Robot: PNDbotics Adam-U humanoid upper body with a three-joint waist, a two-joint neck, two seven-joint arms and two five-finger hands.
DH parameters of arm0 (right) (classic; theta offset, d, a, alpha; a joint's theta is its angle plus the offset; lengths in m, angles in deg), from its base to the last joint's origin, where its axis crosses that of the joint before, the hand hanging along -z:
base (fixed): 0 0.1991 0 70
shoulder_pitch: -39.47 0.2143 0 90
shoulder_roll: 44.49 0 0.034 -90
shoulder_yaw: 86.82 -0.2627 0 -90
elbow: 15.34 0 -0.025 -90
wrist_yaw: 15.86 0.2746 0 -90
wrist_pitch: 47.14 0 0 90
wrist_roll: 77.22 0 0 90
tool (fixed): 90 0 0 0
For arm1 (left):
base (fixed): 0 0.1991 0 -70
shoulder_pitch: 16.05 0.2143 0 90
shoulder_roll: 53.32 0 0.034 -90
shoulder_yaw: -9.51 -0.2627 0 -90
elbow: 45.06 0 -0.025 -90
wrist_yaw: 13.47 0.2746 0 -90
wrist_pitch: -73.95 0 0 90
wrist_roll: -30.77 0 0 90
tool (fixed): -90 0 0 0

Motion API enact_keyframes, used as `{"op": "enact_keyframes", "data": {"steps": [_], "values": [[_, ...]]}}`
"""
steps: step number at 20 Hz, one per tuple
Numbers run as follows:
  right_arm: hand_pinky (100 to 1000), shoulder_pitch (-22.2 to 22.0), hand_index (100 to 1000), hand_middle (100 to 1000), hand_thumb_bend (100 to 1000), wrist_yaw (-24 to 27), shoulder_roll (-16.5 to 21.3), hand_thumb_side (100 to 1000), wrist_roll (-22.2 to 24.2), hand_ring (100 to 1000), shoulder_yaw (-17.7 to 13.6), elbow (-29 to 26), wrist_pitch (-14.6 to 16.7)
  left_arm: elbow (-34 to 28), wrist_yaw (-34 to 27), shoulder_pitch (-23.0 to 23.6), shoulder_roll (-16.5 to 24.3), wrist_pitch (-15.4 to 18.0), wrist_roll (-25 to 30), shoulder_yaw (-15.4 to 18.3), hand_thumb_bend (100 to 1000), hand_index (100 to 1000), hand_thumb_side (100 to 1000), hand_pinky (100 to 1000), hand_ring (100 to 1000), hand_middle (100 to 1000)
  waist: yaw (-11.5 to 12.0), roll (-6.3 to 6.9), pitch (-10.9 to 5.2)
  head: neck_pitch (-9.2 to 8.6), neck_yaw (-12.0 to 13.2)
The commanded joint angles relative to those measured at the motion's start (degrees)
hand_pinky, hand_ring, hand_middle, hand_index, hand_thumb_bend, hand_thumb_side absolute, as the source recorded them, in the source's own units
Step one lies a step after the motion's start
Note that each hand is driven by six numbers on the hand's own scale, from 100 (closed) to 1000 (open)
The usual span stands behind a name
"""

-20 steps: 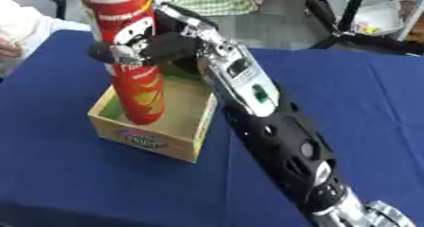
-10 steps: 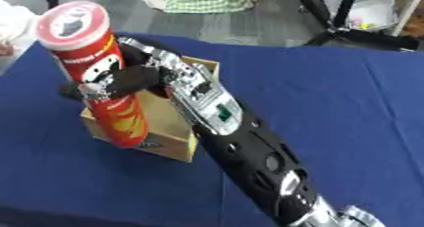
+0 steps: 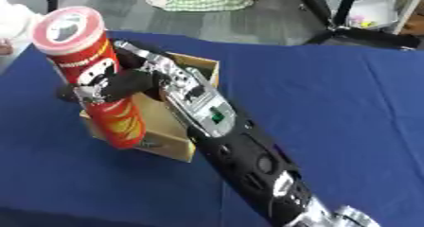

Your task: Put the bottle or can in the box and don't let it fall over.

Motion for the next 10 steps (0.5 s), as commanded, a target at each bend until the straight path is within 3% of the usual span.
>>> {"op": "enact_keyframes", "data": {"steps": [1, 10], "values": [[910, 2.8, 344, 982, 454, 1.7, -0.2, 100, -1.0, 979, -0.9, -1.9, -0.1, -0.8, -0.1, -0.6, 0.6, 0.1, 0.2, 0.1, 100, 832, 723, 915, 765, 823, 0.1, 0.56, -0.32, -0.62, 0.0], [910, 8.6, 344, 982, 446, 4.0, 1.7, 100, -3.3, 980, -2.9, -0.8, -0.6, -0.8, -0.1, -0.9, 0.6, 0.1, 0.4, 0.0, 100, 832, 724, 915, 766, 824, 0.2, 0.6, 0.14, -1.6, -0.8]]}}
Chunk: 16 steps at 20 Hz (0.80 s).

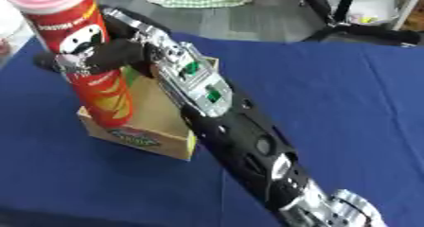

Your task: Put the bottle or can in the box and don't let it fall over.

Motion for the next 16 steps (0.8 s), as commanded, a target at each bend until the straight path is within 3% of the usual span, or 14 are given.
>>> {"op": "enact_keyframes", "data": {"steps": [1, 9, 16], "values": [[909, 1.8, 345, 982, 438, 1.6, 0.6, 100, -1.5, 980, -1.6, -0.5, 0.0, -0.8, -0.1, -0.5, 0.7, 0.1, 0.2, 0.0, 100, 832, 724, 915, 766, 824, 0.1, 0.59, -0.42, -1.02, -0.4], [908, 3.0, 348, 982, 418, 2.3, 3.3, 100, -7.2, 980, -6.1, 1.4, 1.2, -0.9, 0.1, -0.5, 0.5, 0.1, 0.2, 0.0, 100, 832, 726, 915, 766, 824, 0.0, 0.84, 0.25, -1.79, -0.7], [906, 3.0, 352, 982, 411, 1.6, 4.5, 100, -8.6, 979, -7.6, 3.9, 2.1, -1.0, 0.2, -0.6, 0.5, 0.2, 0.3, 0.0, 100, 832, 726, 915, 766, 824, -0.1, 0.97, 0.77, -2.44, -0.9]]}}
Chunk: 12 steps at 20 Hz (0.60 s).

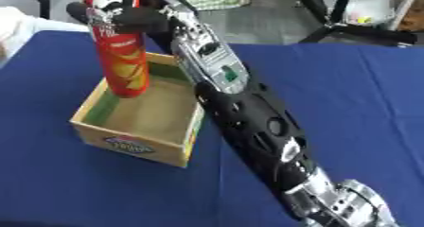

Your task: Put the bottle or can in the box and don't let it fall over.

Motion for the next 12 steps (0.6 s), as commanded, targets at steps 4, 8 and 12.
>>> {"op": "enact_keyframes", "data": {"steps": [4, 8, 12], "values": [[905, 1.3, 375, 981, 420, -0.8, 1.7, 100, -1.6, 978, -1.9, 2.5, 1.1, -1.1, 0.2, -0.7, 0.5, 0.2, 0.2, 0.0, 100, 832, 725, 915, 766, 824, 0.0, 0.62, -0.05, -1.22, -0.7], [905, 0.7, 456, 987, 512, -1.3, 1.7, 100, -1.8, 982, -2.0, 3.5, 1.6, -1.1, 0.2, -0.8, 0.5, 0.2, 0.2, 0.0, 100, 832, 725, 915, 766, 824, 0.0, 0.62, 0.11, -1.23, -0.8], [914, 0.3, 723, 1000, 752, -3.2, 1.8, 159, -1.5, 1000, -1.9, 4.0, 2.3, -1.1, 0.2, -0.9, 0.5, 0.2, 0.2, 0.0, 100, 832, 727, 915, 766, 824, 0.0, 0.6, 0.16, -1.3, -0.8]]}}
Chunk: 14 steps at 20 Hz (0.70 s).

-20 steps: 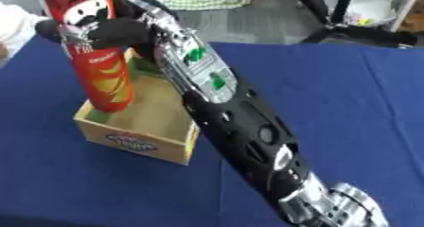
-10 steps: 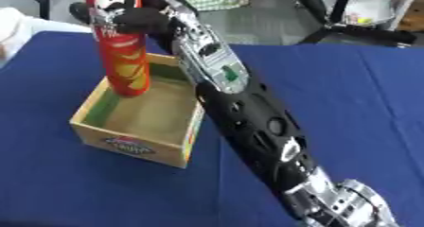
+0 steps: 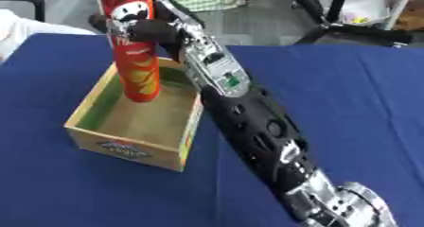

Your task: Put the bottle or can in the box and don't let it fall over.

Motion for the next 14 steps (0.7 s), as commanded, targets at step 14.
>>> {"op": "enact_keyframes", "data": {"steps": [14], "values": [[947, 0.5, 953, 1000, 795, -13.9, 1.5, 371, 1.4, 1000, -1.3, 1.2, 2.9, -0.9, 0.1, -0.5, 0.4, 0.1, 0.3, 0.0, 100, 832, 727, 916, 766, 825, -0.3, 0.58, -0.77, -0.63, 0.5]]}}
